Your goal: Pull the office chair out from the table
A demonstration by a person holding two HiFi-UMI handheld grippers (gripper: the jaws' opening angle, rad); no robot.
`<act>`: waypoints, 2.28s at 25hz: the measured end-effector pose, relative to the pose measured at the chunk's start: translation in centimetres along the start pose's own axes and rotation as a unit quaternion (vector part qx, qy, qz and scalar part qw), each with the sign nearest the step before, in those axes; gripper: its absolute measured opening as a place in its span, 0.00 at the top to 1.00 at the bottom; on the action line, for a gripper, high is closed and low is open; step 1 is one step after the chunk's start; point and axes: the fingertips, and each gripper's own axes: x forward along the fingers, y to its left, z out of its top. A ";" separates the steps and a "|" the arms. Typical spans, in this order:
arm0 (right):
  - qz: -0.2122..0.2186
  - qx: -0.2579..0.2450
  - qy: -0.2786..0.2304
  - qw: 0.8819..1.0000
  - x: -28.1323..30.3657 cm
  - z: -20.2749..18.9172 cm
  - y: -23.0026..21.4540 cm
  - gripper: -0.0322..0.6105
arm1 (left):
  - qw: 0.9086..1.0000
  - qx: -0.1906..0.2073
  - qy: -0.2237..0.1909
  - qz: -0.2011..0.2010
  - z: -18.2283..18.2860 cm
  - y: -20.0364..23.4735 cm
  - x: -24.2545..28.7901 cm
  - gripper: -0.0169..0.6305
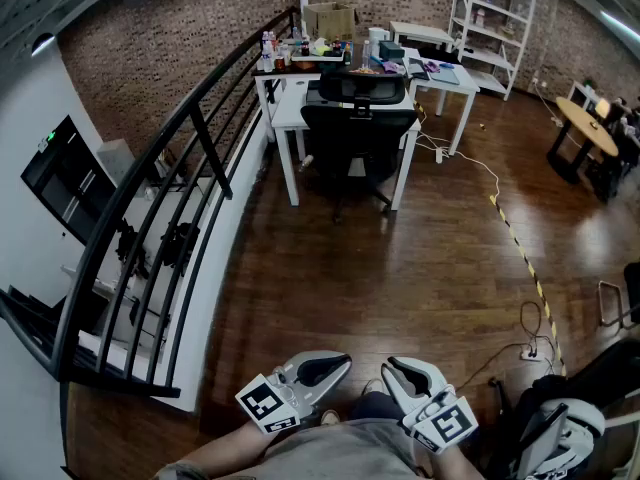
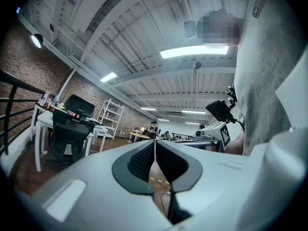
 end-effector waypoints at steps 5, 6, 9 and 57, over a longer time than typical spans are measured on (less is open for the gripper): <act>0.009 -0.011 -0.003 1.000 2.4 0.5 -3.2 0.89 | 1.000 0.003 0.000 0.010 0.3 3.3 2.0 0.95; 0.009 -0.010 -0.006 1.000 3.0 0.5 -4.2 0.89 | 1.000 0.002 0.001 0.012 0.2 4.1 2.6 0.95; 0.013 -0.007 -0.013 1.000 4.9 0.8 -7.4 0.89 | 1.000 0.005 -0.002 0.019 0.5 7.1 4.7 0.95; -0.031 -0.002 0.011 0.999 43.2 8.6 -49.9 0.89 | 1.000 -0.003 0.005 0.006 10.8 59.4 29.7 0.95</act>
